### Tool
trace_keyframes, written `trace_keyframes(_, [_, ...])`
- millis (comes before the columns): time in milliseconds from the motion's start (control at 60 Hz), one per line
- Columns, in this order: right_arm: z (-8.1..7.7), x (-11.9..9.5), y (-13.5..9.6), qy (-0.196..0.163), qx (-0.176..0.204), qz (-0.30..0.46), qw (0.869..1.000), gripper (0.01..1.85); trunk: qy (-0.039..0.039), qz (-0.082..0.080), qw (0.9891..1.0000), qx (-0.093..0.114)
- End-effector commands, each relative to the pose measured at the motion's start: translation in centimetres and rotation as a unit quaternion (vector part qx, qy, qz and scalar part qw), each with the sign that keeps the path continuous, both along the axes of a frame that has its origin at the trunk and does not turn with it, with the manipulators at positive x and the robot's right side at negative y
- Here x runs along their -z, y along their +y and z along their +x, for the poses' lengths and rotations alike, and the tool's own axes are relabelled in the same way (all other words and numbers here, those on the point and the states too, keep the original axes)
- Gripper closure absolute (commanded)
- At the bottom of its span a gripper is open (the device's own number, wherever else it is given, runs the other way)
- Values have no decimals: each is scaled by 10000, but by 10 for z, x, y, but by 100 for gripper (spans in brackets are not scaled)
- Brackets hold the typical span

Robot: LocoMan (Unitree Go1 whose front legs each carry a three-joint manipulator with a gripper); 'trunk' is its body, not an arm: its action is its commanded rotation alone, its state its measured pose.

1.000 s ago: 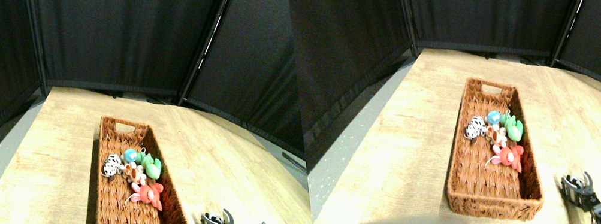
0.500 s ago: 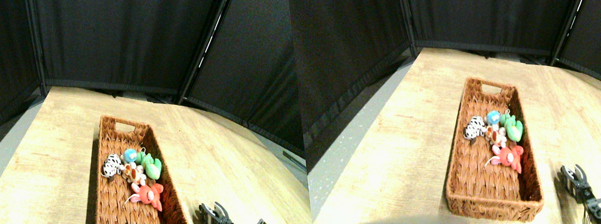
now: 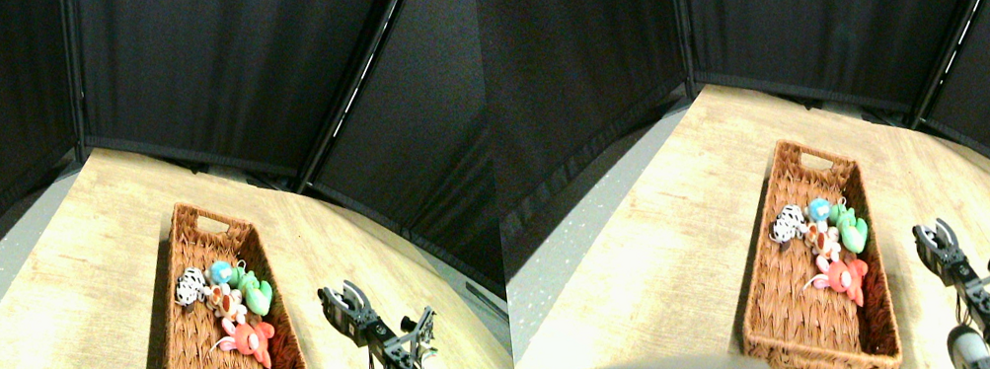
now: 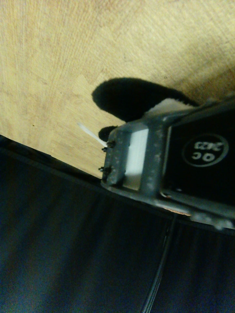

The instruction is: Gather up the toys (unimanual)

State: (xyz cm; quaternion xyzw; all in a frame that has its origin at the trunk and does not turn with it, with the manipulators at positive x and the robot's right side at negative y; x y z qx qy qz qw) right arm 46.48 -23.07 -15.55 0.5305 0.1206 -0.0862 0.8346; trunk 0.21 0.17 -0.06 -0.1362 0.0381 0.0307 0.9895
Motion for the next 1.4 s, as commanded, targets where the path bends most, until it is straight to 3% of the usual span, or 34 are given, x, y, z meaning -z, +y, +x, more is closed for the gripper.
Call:
trace_keyframes(17, [8,-14,11,-267,-201,92,9994,177,-124,-83,9998,-91])
trace_keyframes(200, [22,-20,23,-485,-462,-19,9978,179,-153,-236,9992,-291])
trace_keyframes(400, [32,-28,47,-505,-841,0,9952,177,-203,-404,9975,-546])
trace_keyframes(850, [52,-26,100,-382,-1331,95,9903,179,-270,-737,9915,-1035])
trace_keyframes(933, [55,-21,108,-161,-1281,274,9913,178,-264,-751,9909,-1082])
trace_keyframes(1100, [55,-13,115,-51,-1277,202,9916,180,-271,-751,9906,-1112])
trace_keyframes(1133, [55,-13,115,18,-1307,191,9912,172,-281,-741,9907,-1110])
trace_keyframes(1167, [53,-15,115,189,-1362,5,9905,132,-281,-741,9907,-1110])
trace_keyframes(1233, [52,-17,111,432,-1656,-204,9850,79,-281,-741,9907,-1110])
trace_keyframes(1317, [50,-19,110,490,-1632,-149,9853,56,-314,-721,9910,-1085])
trace_keyframes(1400, [50,-21,107,474,-1640,-118,9853,53,-339,-696,9913,-1063])
